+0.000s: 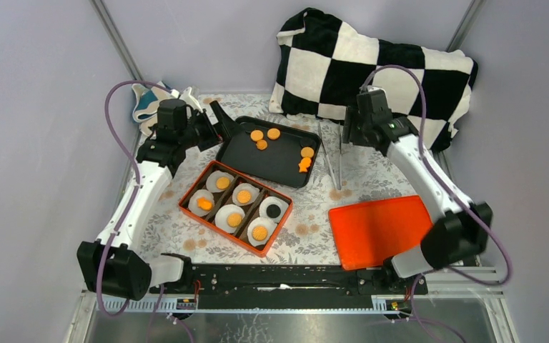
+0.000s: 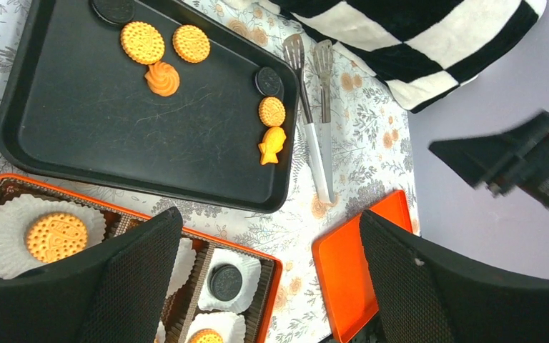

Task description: Pack the cookies

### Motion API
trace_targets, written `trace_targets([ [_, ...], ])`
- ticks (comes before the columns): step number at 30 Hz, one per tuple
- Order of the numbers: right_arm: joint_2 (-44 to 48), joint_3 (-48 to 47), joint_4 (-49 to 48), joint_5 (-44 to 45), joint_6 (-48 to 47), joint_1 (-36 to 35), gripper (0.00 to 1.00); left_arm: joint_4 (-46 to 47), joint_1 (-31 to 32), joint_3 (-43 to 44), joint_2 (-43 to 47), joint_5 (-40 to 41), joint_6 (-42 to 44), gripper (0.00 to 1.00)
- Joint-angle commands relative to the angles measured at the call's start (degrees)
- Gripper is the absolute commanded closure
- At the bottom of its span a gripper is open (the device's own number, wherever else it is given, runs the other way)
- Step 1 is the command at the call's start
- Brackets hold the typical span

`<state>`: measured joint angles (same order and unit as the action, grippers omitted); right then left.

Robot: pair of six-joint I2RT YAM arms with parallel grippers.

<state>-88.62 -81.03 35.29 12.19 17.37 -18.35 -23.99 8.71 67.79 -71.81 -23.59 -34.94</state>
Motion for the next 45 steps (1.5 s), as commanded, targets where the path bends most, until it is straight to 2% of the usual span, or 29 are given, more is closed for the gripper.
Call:
trace_targets([
  [1, 7.5, 8.3, 7.3, -6.7, -0.5, -6.2, 0.37, 0.3, 1.8, 1.0, 0.7, 2.5, 1.8, 0.03],
  [7, 16.2, 24.3, 13.4, -6.6, 11.6, -21.3, 0.33, 0.6, 4.9, -0.8, 1.2, 3.7, 1.3, 0.03],
  [11, 20.3, 35.1, 11.2, -7.7, 18.3, -24.0, 0.34, 0.9, 6.6, -1.1, 1.9, 4.2, 0.9, 0.03],
  [14, 21.1, 39.6, 10.8, -7.4, 19.7, -24.1, 0.35, 0.9, 7.0, -1.5, 2.6, 4.1, 0.9, 0.03],
  [21, 19.3, 42.8, 8.1, -10.8, 22.7, -26.3, 0.43, 0.9, 7.2, -2.9, 3.6, 3.9, 0.7, 0.03],
  [26, 20.3, 42.3, 7.7, -10.9, 25.1, -29.2, 0.42, 1.3, 7.3, -4.2, 4.0, 3.8, 0.8, 0.03],
  [30, 16.5, 42.9, 5.9, -11.9, 24.6, -30.2, 0.42, 2.3, 7.4, -4.9, 3.4, 3.2, 0.3, 0.03],
  [32, 12.8, 43.4, 4.7, -11.9, 24.5, -30.6, 0.49, 2.5, 7.6, -5.1, 3.3, 3.1, 0.1, 0.03],
  [36, 7.0, 43.0, 2.2, -10.6, 24.3, -31.1, 0.73, 2.8, 8.0, -5.4, 3.3, 3.2, 0.2, 0.03],
  [40, 4.2, 40.0, 2.4, -8.0, 23.4, -31.4, 0.92, 3.9, 9.4, -6.0, 2.4, 2.6, 0.1, 0.03],
  [43, 5.6, 35.7, 3.9, -4.8, 21.6, -33.2, 1.00, 6.1, 12.1, -6.8, 1.2, 1.8, -0.8, 0.03],
  [45, 7.5, 32.8, 4.6, -4.4, 19.6, -33.5, 1.00, 8.8, 13.9, -7.9, 0.0, 0.1, -1.4, 0.03],
])
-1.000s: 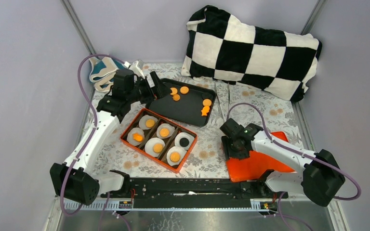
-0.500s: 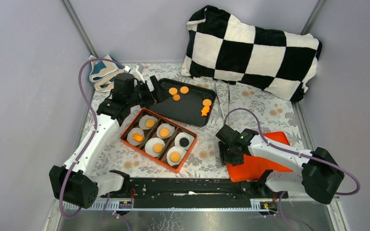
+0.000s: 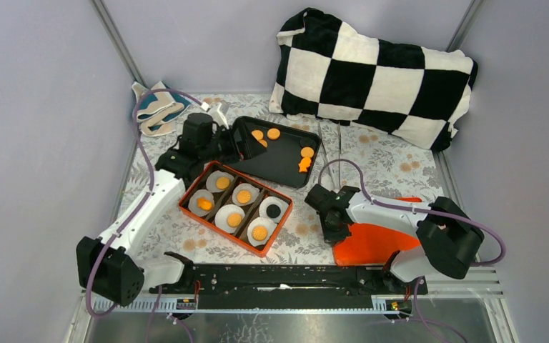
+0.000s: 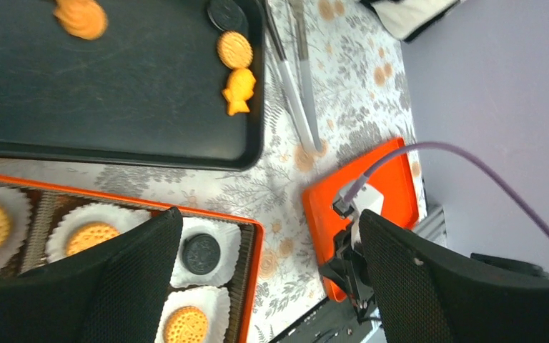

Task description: Pack the cookies

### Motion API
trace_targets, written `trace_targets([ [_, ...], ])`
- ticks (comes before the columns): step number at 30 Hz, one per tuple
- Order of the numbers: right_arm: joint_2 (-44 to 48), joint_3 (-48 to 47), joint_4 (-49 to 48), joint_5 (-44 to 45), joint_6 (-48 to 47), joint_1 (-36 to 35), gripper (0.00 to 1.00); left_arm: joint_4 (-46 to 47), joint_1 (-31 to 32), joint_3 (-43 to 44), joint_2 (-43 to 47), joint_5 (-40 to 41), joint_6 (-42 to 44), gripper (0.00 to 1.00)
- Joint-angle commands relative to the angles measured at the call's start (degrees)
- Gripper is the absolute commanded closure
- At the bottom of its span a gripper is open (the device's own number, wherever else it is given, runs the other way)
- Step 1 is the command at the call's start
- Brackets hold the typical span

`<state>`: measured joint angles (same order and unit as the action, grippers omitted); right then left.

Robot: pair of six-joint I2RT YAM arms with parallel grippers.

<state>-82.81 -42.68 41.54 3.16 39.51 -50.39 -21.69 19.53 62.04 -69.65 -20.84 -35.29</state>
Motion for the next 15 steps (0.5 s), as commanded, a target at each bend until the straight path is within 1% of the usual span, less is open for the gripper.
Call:
trace_targets([
  [1, 2.8, -7.0, -1.6, 3.9, -3.7, -1.5, 1.00, 7.9, 4.1, -2.7, -2.8, -3.6, -1.3, 0.03],
  [5, 6.3, -11.7, -2.1, -2.5, -9.1, -1.4, 1.00, 16.3, 8.4, -5.1, -5.4, -5.6, -1.8, 0.02],
  [9, 7.5, -15.7, -2.1, -10.3, -13.3, -1.5, 1.00, 23.3, 11.5, -5.7, -10.7, -8.9, -2.7, 0.01],
  [11, 7.9, -16.8, -2.2, -12.6, -15.2, -1.6, 1.00, 25.2, 12.5, -5.0, -13.7, -10.6, -2.5, 0.01],
  [15, 8.2, -17.6, -2.7, -17.2, -17.8, -1.6, 1.00, 26.1, 13.1, -2.5, -19.3, -13.6, -1.8, 0.01],
])
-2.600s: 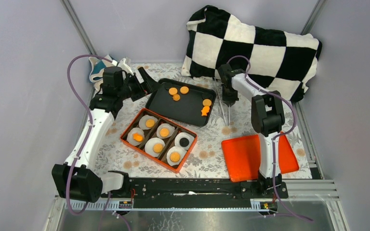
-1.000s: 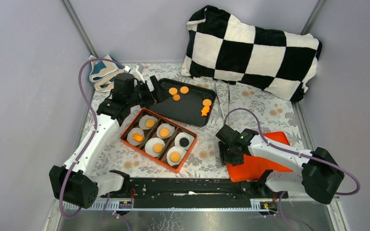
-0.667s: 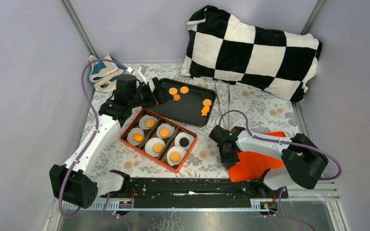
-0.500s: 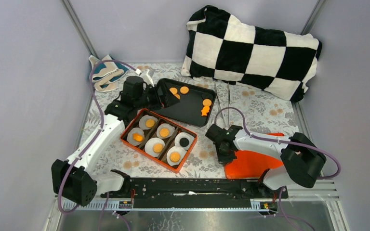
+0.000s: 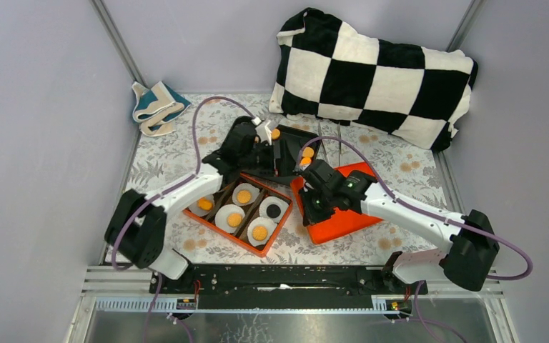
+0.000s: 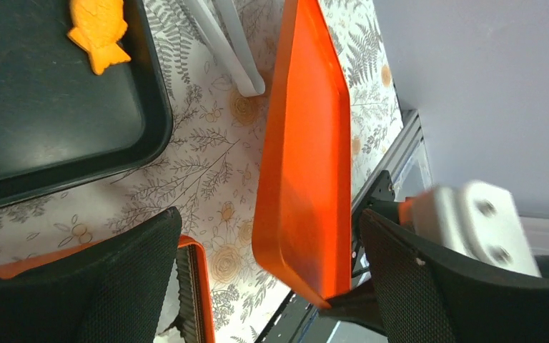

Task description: Pack the cookies

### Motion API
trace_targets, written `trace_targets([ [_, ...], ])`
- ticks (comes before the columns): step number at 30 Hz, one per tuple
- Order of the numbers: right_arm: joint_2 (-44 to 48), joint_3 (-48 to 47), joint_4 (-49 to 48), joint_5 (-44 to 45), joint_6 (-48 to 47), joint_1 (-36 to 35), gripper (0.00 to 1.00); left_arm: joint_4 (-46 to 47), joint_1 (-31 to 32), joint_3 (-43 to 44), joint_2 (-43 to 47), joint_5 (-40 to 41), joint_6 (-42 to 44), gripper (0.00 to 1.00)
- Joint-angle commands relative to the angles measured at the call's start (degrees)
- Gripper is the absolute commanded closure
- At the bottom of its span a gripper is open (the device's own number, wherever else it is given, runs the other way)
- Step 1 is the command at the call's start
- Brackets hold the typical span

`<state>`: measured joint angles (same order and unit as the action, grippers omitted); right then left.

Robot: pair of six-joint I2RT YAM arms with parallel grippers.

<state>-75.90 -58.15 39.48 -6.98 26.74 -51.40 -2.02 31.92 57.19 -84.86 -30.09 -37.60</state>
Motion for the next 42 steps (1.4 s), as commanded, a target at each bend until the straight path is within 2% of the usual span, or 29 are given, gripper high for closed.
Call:
trace_targets([
  [1, 1.4, -2.2, -0.7, -7.6, -5.4, -0.6, 1.00, 6.3, 0.9, 3.0, -5.2, -5.0, 1.0, 0.01],
  [10, 2.5, -6.1, -0.6, -7.8, -6.7, -0.6, 1.00, 5.5, 3.2, 5.3, -11.8, -11.9, 3.0, 0.01],
  [14, 2.3, -8.1, 0.0, -7.6, -7.2, -0.6, 1.00, 8.9, 4.9, 4.5, -13.9, -15.6, 1.6, 0.06],
  [16, 2.0, -9.3, 0.5, -6.9, -7.7, -0.6, 1.00, 10.4, 5.8, 4.0, -14.8, -17.4, 0.7, 0.14],
  [21, 1.0, -12.2, 2.6, -4.4, -9.0, -0.6, 1.00, 9.8, 6.2, 4.0, -15.7, -18.5, 0.4, 0.56],
  [24, 1.1, -13.3, 3.5, -1.8, -8.3, -0.7, 0.99, 6.9, 6.2, 5.3, -15.6, -17.9, 1.4, 0.76],
  [25, 1.1, -14.0, 4.5, 0.3, -8.1, -0.9, 0.95, 5.8, 6.2, 6.0, -15.5, -17.4, 1.8, 0.82],
  [27, 1.6, -15.2, 6.4, 5.5, -7.7, -1.5, 0.80, 3.1, 6.2, 7.5, -15.5, -16.1, 2.7, 0.89],
  [29, 2.3, -16.3, 8.1, 10.4, -7.7, -2.6, 0.72, -0.4, 6.2, 9.7, -16.1, -14.1, 3.3, 0.92],
  [31, 2.2, -17.9, 10.2, 14.1, -7.7, -4.0, 0.67, -3.6, 6.2, 12.3, -17.1, -13.1, 3.7, 0.95],
  [35, -0.1, -22.6, 14.9, 24.9, -6.7, -10.2, 0.52, -9.6, 6.2, 18.7, -20.3, -9.5, 4.1, 0.96],
  [38, -5.1, -26.3, 20.5, 36.7, -5.6, -16.1, 0.48, -13.5, 6.0, 23.2, -22.8, -8.0, 3.6, 0.96],
  [42, -11.7, -26.0, 25.2, 46.8, -1.3, -21.0, 0.42, -18.7, 6.0, 30.4, -24.8, -7.2, 2.6, 0.97],
])
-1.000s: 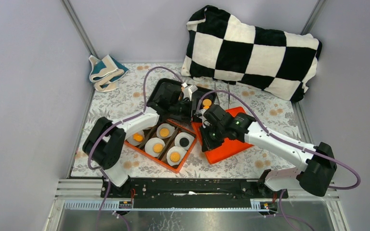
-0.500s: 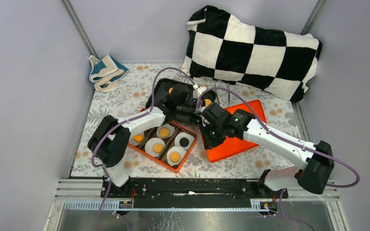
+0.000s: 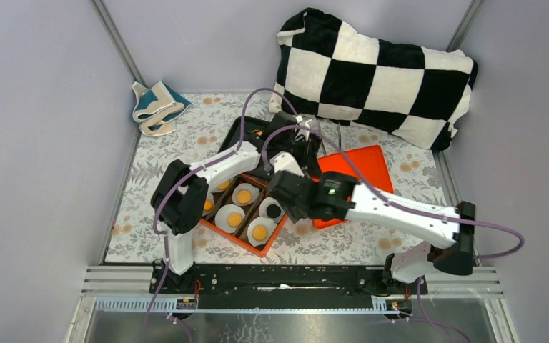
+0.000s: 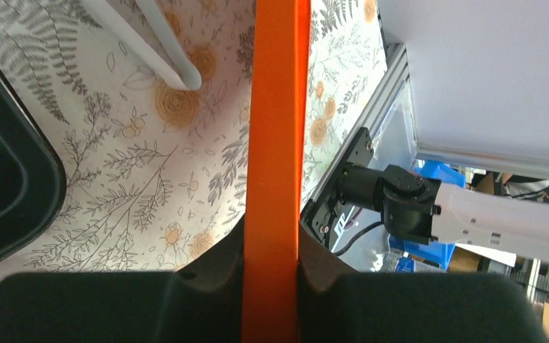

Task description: Pack the cookies

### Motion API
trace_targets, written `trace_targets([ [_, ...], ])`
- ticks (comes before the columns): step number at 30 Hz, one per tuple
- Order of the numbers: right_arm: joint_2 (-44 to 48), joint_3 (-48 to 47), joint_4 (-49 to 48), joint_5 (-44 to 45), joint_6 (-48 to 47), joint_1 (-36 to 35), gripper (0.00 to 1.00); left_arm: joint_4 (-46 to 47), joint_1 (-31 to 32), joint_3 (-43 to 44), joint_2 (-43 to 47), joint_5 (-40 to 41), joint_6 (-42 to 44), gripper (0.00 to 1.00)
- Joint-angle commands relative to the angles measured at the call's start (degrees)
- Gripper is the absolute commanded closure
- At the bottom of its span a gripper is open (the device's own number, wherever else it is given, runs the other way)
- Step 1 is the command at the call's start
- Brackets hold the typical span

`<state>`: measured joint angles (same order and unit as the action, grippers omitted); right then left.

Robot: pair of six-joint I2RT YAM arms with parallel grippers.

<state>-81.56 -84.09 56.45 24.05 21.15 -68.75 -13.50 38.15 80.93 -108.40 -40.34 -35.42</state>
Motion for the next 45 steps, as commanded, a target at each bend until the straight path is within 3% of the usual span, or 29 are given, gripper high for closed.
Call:
trace_targets([
  [1, -7.4, 0.6, 8.9, 18.0, 5.6, -4.1, 0.42, -9.2, -0.2, 8.7, -1.5, 3.7, 0.5, 0.97],
  [5, -11.4, 3.1, 10.5, 24.7, 9.8, -4.3, 0.40, -14.1, -0.2, 12.3, -0.4, 4.6, 1.1, 0.97],
  [12, -18.5, 3.2, 19.7, 37.2, 21.7, -4.3, 0.41, -16.2, -0.3, 9.3, 3.4, 5.2, 1.4, 0.96],
  [20, -22.6, 3.8, 22.7, 43.3, 33.7, -4.2, 0.55, -15.5, -0.4, 5.6, 8.0, 2.3, 0.7, 0.97],
  [24, -23.9, 3.7, 23.6, 44.9, 36.6, -4.2, 0.49, -15.9, -0.6, 5.6, 8.8, 1.4, 0.8, 0.96],
  [32, -19.5, 0.1, 18.4, 41.5, 30.8, -4.5, 0.36, -15.0, -1.1, 5.2, 7.4, 0.4, 0.6, 0.96],
  [38, -18.7, 2.4, 11.5, 39.4, 24.8, -4.5, 0.36, -14.1, -1.7, 5.2, 6.9, -0.3, 0.0, 0.96],
  [45, -22.2, -0.5, 11.5, 40.0, 24.3, -4.5, 0.36, -14.2, -2.0, 5.7, 7.3, -0.7, -0.3, 0.95],
])
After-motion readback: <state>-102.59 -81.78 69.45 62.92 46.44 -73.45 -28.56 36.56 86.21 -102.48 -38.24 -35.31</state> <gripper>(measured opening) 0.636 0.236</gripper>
